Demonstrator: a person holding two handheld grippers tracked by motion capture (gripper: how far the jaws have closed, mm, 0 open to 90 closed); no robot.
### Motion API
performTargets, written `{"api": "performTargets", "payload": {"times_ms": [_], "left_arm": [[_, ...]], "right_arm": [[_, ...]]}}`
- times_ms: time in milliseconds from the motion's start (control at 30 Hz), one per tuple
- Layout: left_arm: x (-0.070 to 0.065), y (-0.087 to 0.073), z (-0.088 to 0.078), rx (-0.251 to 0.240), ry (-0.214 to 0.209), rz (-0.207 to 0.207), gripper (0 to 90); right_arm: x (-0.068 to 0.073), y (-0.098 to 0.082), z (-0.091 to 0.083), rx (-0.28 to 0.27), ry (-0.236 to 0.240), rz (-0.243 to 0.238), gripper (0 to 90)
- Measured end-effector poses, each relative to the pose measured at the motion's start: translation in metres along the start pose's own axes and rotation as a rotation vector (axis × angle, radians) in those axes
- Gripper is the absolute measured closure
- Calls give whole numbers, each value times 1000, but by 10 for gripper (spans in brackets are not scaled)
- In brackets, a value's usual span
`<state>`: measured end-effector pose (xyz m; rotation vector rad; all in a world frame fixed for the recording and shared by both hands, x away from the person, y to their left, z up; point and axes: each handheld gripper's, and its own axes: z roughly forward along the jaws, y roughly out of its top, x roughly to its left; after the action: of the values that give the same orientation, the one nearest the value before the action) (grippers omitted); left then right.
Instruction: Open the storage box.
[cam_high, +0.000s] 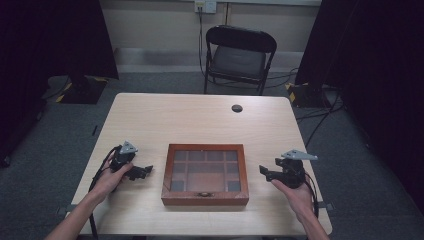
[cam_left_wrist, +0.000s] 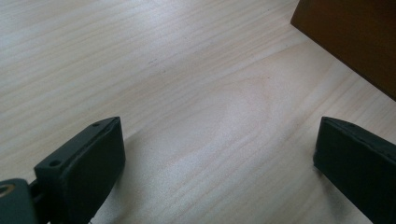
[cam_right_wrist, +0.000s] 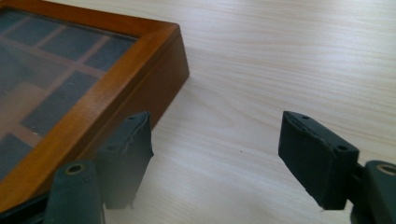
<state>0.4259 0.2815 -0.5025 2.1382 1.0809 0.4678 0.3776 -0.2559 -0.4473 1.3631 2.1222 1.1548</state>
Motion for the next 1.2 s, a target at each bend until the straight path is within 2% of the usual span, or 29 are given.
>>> {"api": "performTargets", "payload": {"times_ms": [200,367,400,833,867,967,1200], "left_arm": [[0,0,0,0,0,0,16],[0,0,0,0,0,0,16],[0,0,0,0,0,-1,11],[0,0,0,0,0,-1,10],[0,0,0,0,0,-1,10],[0,0,0,0,0,-1,10],[0,0,0,0,0,-1,10]], "right_arm": [[7,7,-7,-12,78,17,336],[9,11,-8,-8,122,13,379],[12,13,-9,-13,146,6,396],[33,24,-11,-9,269,-38,473],[39,26,-10,-4,296,-55,485],[46,29,-10,-4,327,-75,505],[64,34,-6,12,380,-120,517]]}}
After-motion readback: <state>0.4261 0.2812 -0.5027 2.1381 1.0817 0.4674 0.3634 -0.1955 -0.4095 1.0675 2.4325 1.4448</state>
